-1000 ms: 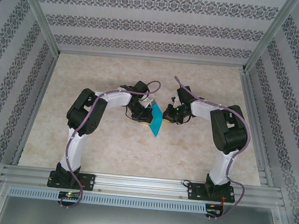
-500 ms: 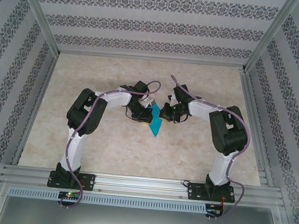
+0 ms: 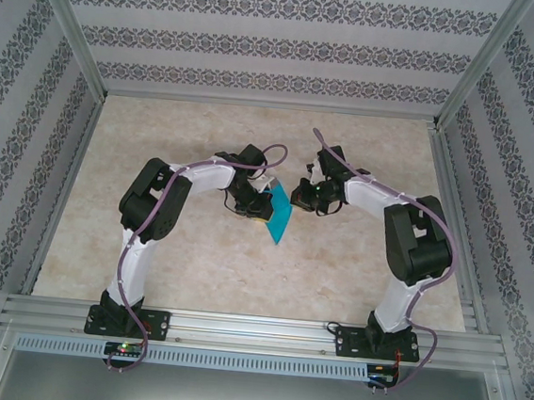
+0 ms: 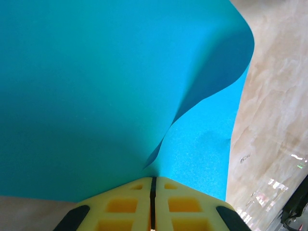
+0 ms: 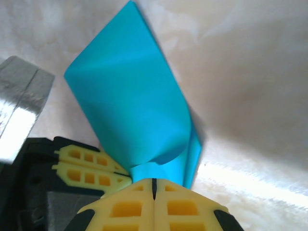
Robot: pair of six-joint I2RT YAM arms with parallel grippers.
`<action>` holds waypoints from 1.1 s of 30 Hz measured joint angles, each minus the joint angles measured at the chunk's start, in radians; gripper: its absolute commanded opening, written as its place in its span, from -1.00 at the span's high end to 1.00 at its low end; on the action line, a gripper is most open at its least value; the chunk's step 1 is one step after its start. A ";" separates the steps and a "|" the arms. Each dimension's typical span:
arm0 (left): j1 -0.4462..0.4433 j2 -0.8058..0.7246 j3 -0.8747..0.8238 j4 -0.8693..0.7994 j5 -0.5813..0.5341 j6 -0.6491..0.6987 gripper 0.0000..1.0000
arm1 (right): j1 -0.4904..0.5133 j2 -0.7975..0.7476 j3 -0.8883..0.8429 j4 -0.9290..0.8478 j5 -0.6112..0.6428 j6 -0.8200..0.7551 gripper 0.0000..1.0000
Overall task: Fold a paper plane with a square sheet of paper (pick it up from the middle)
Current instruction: Fourth fold the wing at the center of the table.
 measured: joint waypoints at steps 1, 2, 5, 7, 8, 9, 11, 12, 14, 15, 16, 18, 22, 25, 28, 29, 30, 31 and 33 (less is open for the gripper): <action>0.000 0.000 0.000 0.000 0.000 0.000 0.79 | 0.002 0.001 -0.003 0.006 -0.005 0.002 0.91; 0.000 0.000 0.000 0.000 0.000 0.000 0.80 | 0.008 0.006 -0.006 0.010 -0.012 0.006 0.91; 0.000 0.000 0.000 0.000 0.000 0.000 0.79 | 0.013 0.035 -0.004 0.031 -0.031 0.014 0.91; 0.000 0.000 0.000 0.000 -0.001 0.000 0.79 | 0.016 0.066 0.003 0.035 -0.038 0.014 0.91; 0.000 0.000 0.000 0.000 -0.001 0.000 0.79 | 0.015 0.083 0.006 0.037 -0.041 0.013 0.91; 0.000 0.000 0.000 0.000 -0.001 0.000 0.79 | 0.015 0.100 0.010 0.038 -0.042 0.013 0.91; 0.000 0.000 0.000 0.000 -0.002 0.000 0.79 | 0.015 0.128 0.021 0.038 -0.042 0.013 0.91; -0.001 0.000 0.000 -0.001 -0.003 0.000 0.80 | 0.013 0.138 0.028 0.038 -0.051 0.013 0.92; -0.001 -0.001 0.000 -0.001 -0.005 0.000 0.80 | 0.006 0.145 0.036 0.039 -0.051 0.012 0.91; -0.001 -0.001 0.000 -0.001 -0.005 0.000 0.80 | 0.006 0.146 0.036 0.039 -0.053 0.012 0.91; -0.001 -0.001 -0.001 -0.001 -0.006 0.000 0.80 | 0.004 0.146 0.037 0.039 -0.052 0.010 0.91; -0.001 -0.001 -0.001 -0.001 -0.007 0.000 0.80 | 0.000 0.146 0.037 0.039 -0.052 0.005 0.91; -0.001 -0.001 -0.001 -0.001 -0.007 0.001 0.80 | 0.000 0.146 0.037 0.038 -0.050 -0.006 0.92; -0.001 -0.001 -0.001 -0.001 -0.007 0.001 0.80 | 0.000 0.146 0.039 0.033 -0.044 -0.014 0.92; -0.001 -0.001 -0.001 -0.001 -0.007 0.001 0.80 | -0.001 0.137 0.039 0.023 -0.023 -0.021 0.92; -0.001 -0.001 -0.001 -0.001 -0.007 0.001 0.80 | -0.003 0.133 0.039 0.021 -0.012 -0.024 0.92; -0.001 -0.001 -0.001 0.000 -0.007 0.001 0.80 | -0.008 0.124 0.037 0.021 -0.001 -0.026 0.92; -0.001 -0.001 -0.001 -0.001 -0.007 0.001 0.80 | -0.014 0.113 0.031 0.024 0.010 -0.026 0.92; -0.001 -0.001 -0.001 -0.001 -0.007 0.001 0.80 | -0.021 0.079 0.011 0.025 0.021 -0.025 0.92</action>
